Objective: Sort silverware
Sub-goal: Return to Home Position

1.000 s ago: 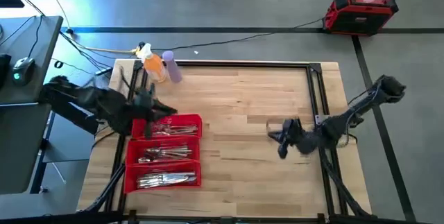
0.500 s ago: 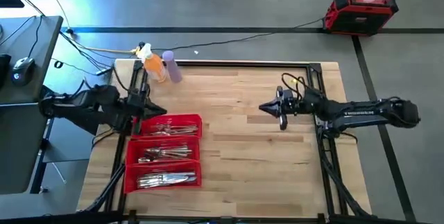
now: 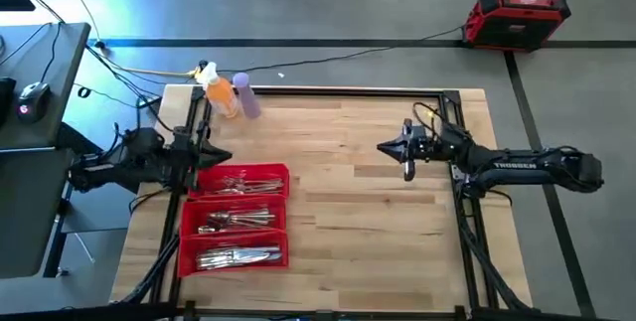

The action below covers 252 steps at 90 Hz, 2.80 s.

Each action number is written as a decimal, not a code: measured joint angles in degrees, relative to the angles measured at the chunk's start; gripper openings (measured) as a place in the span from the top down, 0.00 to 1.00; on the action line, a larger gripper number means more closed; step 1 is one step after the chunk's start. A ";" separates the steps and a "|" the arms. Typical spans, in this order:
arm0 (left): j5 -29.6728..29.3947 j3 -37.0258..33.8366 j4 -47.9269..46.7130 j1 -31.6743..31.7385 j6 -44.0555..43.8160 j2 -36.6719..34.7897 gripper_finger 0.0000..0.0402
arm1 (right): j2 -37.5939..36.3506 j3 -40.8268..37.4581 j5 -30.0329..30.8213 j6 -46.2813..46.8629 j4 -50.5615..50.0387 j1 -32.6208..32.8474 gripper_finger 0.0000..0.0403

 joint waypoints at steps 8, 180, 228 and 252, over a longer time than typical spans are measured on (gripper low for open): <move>-0.27 -2.26 3.11 0.32 -0.86 -0.68 1.00 | -3.84 -2.54 1.26 1.48 0.85 0.00 1.00; 2.93 -19.90 15.35 1.63 -14.76 1.37 1.00 | -47.22 -9.54 12.45 7.60 -27.45 15.26 1.00; 2.91 -19.90 14.76 1.65 -14.77 1.70 1.00 | -47.24 -9.56 12.81 -11.20 -35.95 20.67 1.00; 2.93 -19.90 14.79 1.63 -14.78 1.73 1.00 | -46.80 -9.56 12.74 -1.88 -35.95 20.68 1.00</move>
